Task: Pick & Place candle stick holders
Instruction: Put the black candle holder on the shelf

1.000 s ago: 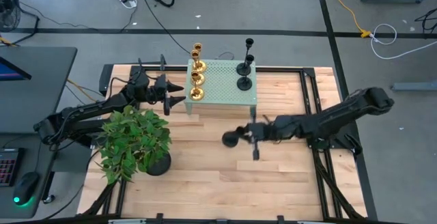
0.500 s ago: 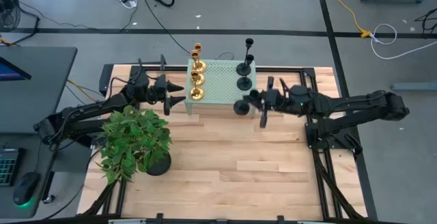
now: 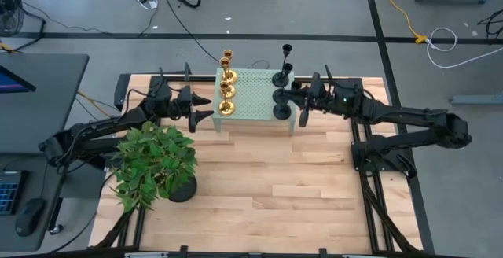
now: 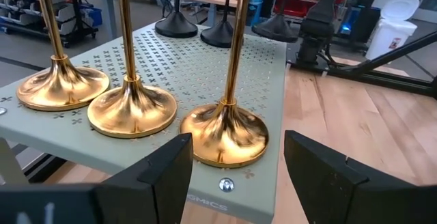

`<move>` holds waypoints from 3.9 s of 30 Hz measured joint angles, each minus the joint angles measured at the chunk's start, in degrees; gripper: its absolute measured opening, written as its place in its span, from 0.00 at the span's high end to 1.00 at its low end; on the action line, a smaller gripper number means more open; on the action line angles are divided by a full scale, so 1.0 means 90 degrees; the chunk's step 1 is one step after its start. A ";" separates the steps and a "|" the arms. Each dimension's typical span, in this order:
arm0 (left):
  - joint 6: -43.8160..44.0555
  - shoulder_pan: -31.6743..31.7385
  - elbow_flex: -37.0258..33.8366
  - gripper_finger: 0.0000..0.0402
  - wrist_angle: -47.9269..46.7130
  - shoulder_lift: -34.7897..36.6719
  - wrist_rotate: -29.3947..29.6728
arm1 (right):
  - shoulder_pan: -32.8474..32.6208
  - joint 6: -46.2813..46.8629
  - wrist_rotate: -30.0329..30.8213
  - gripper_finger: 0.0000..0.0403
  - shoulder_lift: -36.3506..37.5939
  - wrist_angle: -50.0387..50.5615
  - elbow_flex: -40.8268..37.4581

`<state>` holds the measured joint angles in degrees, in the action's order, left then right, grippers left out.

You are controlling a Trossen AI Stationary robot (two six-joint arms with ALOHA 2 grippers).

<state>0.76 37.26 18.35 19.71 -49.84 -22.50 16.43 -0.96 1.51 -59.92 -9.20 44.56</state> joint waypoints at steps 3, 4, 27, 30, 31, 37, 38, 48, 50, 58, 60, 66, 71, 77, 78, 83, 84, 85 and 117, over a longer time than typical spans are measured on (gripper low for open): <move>-0.0001 0.0002 0.0000 0.42 0.0002 0.0000 0.0002 | 0.0176 0.0069 -0.0076 1.00 0.0000 0.0307 0.0075; -0.0001 0.0002 0.0000 0.42 0.0002 0.0000 0.0000 | 0.0208 0.0153 -0.0059 1.00 -0.0007 0.0329 0.0075; -0.0006 0.0002 0.0000 0.42 0.0002 0.0000 0.0049 | 0.0253 0.0288 -0.0230 1.00 -0.0410 0.0154 0.0090; -0.0006 0.0002 0.0000 0.42 0.0002 0.0000 0.0048 | 0.0255 0.0276 -0.0230 1.00 -0.0410 0.0156 0.0090; -0.0006 0.0002 0.0000 0.42 0.0002 0.0000 0.0049 | 0.0255 0.0252 -0.0230 1.00 -0.0410 0.0159 0.0090; -0.0003 0.0002 0.0000 0.42 0.0002 0.0000 0.0046 | 0.0282 0.0187 -0.0201 1.00 -0.0415 0.0371 0.0212; -0.0003 0.0002 0.0000 0.42 0.0002 0.0000 0.0046 | 0.0282 0.0135 -0.0197 1.00 -0.0419 0.0421 0.0263; -0.0003 0.0002 0.0000 0.42 0.0004 0.0000 0.0046 | 0.0250 0.0275 -0.0085 1.00 -0.0641 0.0539 0.0417; -0.0003 0.0001 0.0000 0.42 0.0004 0.0000 0.0046 | 0.0250 0.0286 -0.0117 1.00 -0.0755 0.0403 0.0424; -0.0001 0.0000 0.0000 0.42 0.0002 0.0000 0.0046 | 0.0250 0.0207 -0.0144 0.99 -0.0838 0.0244 0.0425; -0.0003 0.0002 0.0000 0.42 0.0002 0.0000 0.0046 | 0.0250 0.0217 -0.0146 0.98 -0.0838 0.0249 0.0425; -0.0001 0.0002 0.0000 0.42 0.0002 0.0000 0.0046 | 0.0253 0.0154 -0.0062 0.99 -0.0804 0.0268 0.0418; -0.0003 0.0002 0.0000 0.42 0.0002 0.0000 0.0046 | 0.0266 0.0102 -0.0063 0.99 -0.0804 0.0268 0.0415; -0.0001 0.0000 0.0000 0.42 0.0002 0.0000 0.0045 | 0.0282 0.0079 -0.0031 0.99 -0.0789 0.0284 0.0413; -0.0001 0.0002 0.0000 0.42 0.0002 0.0000 0.0046 | 0.0282 0.0079 -0.0003 0.99 -0.0774 0.0299 0.0410; -0.0001 0.0002 0.0000 0.42 0.0002 0.0000 0.0046 | 0.0291 0.0055 0.0028 0.99 -0.0765 0.0305 0.0410; -0.0001 0.0002 0.0000 0.42 0.0002 0.0000 0.0046 | 0.0298 0.0059 0.0025 0.99 -0.0765 0.0305 0.0408; -0.0001 0.0000 0.0000 0.42 0.0001 0.0000 0.0044 | 0.0299 0.0084 0.0027 0.99 -0.0765 0.0305 0.0408; 0.0001 0.0002 0.0000 0.42 -0.0001 0.0000 0.0044 | 0.0294 0.0203 -0.0087 0.90 -0.0731 0.0385 0.0398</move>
<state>0.78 37.28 18.35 19.70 -49.84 -22.11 19.07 0.86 0.73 -66.50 -5.74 48.14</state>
